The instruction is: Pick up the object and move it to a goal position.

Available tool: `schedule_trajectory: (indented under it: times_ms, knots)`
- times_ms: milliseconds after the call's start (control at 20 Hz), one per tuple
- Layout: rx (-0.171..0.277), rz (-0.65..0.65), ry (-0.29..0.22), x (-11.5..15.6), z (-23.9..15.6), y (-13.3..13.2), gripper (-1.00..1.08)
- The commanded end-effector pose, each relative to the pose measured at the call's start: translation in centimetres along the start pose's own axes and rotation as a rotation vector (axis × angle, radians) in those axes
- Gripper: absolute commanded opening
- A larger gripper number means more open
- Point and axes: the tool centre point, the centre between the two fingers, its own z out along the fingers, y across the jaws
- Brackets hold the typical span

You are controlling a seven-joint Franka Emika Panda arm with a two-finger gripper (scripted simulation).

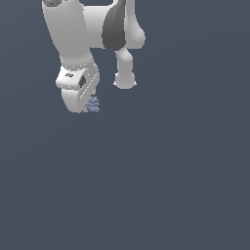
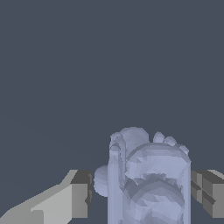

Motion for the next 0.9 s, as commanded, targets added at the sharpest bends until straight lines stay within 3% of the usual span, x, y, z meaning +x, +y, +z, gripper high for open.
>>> schedule_trajectory:
  times_ms: [0, 400, 850]
  knots:
    - [0.001, -0.001, 0.001, -1.2, -2.4, -0.1, -1.0]
    - [0.002, 0.001, -0.001, -4.0, -7.8, 0.0, -1.0]
    - [0.002, 0.002, -0.002, -5.1, -9.8, 0.1, -1.0]
